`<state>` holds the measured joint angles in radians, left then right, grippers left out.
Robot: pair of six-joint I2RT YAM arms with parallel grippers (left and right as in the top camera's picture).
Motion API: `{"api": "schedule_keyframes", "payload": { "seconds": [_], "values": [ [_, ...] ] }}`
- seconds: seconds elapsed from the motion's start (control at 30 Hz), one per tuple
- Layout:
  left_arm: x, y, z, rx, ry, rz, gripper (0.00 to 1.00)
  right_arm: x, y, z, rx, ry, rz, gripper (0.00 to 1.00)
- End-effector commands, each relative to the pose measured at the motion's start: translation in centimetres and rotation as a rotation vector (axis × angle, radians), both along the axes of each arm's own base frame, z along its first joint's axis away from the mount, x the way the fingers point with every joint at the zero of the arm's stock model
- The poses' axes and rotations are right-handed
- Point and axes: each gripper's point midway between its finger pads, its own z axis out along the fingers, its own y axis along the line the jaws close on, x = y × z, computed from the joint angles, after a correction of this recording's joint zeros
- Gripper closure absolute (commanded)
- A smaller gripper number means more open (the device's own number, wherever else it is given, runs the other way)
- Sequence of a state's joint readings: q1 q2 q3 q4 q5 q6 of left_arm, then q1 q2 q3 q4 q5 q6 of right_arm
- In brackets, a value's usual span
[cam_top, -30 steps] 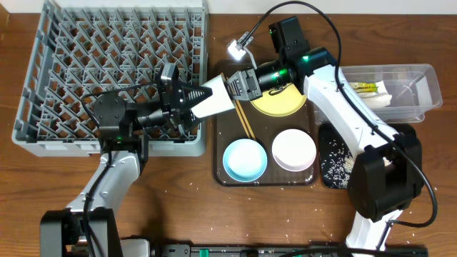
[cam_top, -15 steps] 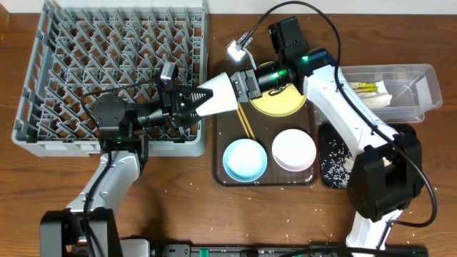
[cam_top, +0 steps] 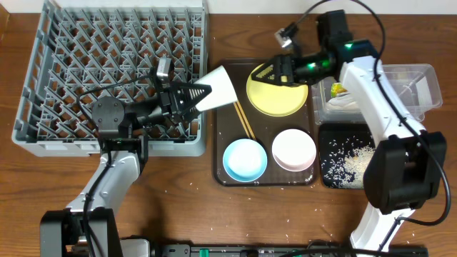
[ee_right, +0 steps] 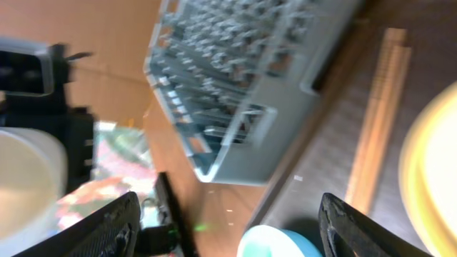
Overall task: Sort waste into correct bins and load items into the dishwasher
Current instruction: 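Lower the cup into the dish rack with the left gripper and release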
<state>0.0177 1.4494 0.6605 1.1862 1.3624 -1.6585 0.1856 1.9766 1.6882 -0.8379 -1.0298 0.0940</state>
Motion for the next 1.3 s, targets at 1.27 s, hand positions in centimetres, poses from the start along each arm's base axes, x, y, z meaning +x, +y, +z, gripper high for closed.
{"api": "schedule_keyframes", "payload": {
  "seconds": [1.27],
  "values": [
    [0.0,10.3,-9.0,1.344,0.252,0.547,0.80,-2.5,-6.9,6.4,-0.406,-0.251,-0.228,0.01]
  ]
}}
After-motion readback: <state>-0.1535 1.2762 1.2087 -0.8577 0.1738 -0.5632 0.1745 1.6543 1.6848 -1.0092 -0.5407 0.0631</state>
